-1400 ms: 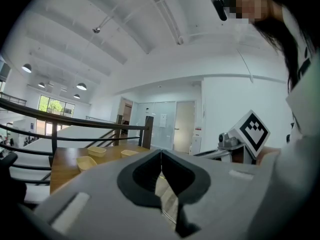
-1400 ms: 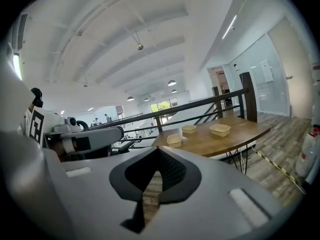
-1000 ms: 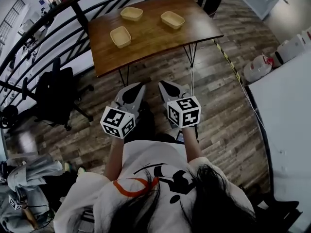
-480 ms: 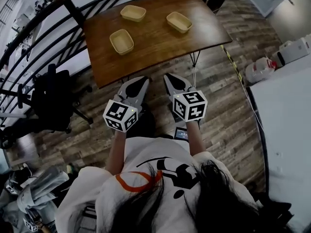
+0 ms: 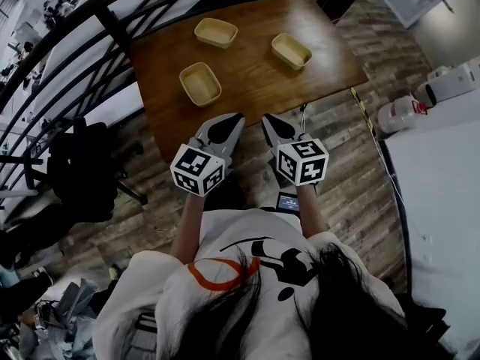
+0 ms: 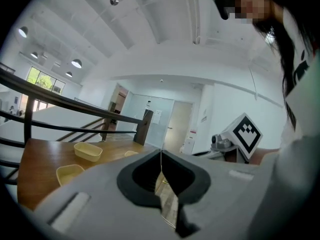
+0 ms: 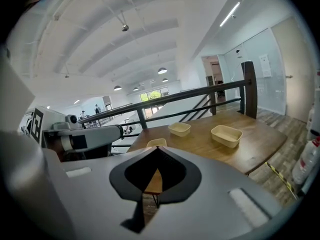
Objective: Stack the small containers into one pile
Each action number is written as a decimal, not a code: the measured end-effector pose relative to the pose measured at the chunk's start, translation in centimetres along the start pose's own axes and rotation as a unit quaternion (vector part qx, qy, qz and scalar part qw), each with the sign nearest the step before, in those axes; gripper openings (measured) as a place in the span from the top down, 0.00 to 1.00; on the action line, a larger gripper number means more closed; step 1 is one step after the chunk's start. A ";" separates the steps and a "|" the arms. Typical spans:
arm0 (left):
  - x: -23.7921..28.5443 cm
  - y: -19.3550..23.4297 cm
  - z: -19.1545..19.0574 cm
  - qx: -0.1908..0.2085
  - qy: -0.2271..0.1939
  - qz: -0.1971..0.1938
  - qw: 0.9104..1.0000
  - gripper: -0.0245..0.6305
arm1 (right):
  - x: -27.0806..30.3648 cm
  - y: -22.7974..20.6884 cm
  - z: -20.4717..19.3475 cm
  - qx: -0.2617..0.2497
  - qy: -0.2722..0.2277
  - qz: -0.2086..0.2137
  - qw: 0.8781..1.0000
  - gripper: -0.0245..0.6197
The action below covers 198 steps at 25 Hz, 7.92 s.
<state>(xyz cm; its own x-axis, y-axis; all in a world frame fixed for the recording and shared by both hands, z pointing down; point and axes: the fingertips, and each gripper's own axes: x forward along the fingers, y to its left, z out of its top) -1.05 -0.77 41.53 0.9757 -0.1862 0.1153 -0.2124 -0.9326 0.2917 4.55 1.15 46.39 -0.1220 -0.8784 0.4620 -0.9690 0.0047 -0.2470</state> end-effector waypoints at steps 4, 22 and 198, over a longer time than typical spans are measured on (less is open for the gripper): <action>0.1 3.0 0.5 0.000 0.004 -0.010 1.000 0.96 | 2.6 0.3 1.0 0.000 0.003 -0.010 1.000 0.93; 4.7 7.2 -0.8 -0.014 0.017 -0.016 1.000 0.96 | 5.3 -9.5 2.7 0.017 0.008 -0.063 0.998 0.93; 2.9 20.0 0.8 -0.053 -0.012 0.317 0.947 0.96 | 26.1 -5.4 8.3 -0.597 0.142 0.387 0.688 0.90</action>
<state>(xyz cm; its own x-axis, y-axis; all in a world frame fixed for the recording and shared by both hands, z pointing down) -2.46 -20.25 46.95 0.6512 -0.7060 0.2784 -0.7586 -0.5950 0.2654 8.32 -25.78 52.75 -0.5736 -0.2628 0.7759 -0.0536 0.9571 0.2846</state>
